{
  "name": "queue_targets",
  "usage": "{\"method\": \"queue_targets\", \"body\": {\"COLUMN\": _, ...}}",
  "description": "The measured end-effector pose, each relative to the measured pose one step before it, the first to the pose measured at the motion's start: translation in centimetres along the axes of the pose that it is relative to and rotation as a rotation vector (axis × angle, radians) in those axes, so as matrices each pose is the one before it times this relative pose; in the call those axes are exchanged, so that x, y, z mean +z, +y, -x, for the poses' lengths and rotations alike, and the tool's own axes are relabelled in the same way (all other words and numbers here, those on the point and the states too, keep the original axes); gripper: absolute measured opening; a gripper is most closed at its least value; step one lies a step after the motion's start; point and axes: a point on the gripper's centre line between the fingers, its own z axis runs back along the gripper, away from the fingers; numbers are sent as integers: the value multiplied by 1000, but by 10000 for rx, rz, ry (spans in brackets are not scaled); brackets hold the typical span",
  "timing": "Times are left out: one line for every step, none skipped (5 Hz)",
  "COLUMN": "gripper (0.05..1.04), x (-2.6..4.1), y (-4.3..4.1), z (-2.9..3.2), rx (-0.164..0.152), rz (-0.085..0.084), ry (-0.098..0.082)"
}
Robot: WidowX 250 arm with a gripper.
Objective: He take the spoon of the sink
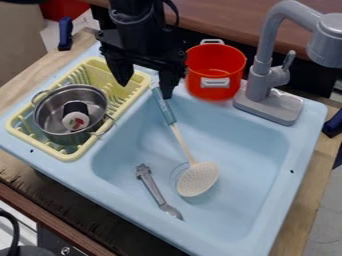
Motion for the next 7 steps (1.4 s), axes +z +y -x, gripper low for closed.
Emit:
{"method": "queue_targets", "body": {"gripper": 999, "x": -520, "y": -132, "z": 504, "rx": 66, "rz": -5, "ry": 241}}
{"method": "queue_targets", "body": {"gripper": 999, "x": -1753, "y": -1104, "z": -61, "rx": 986, "rz": -264, "ry": 105}}
{"method": "queue_targets", "body": {"gripper": 999, "x": -1305, "y": -1140, "z": -8, "rx": 909, "rz": 307, "ry": -205}}
{"method": "queue_targets", "body": {"gripper": 999, "x": -1541, "y": -1028, "z": 263, "rx": 828, "rz": 118, "ry": 82}}
{"method": "queue_targets", "body": {"gripper": 999, "x": -1444, "y": -602, "z": -92, "rx": 522, "rz": 81, "ry": -363}}
{"method": "queue_targets", "body": {"gripper": 999, "x": -1086, "y": -262, "z": -297, "rx": 248, "rz": 206, "ry": -360}}
{"method": "queue_targets", "body": {"gripper": 999, "x": -1057, "y": 142, "z": -59, "rx": 189, "rz": -99, "ry": -112}}
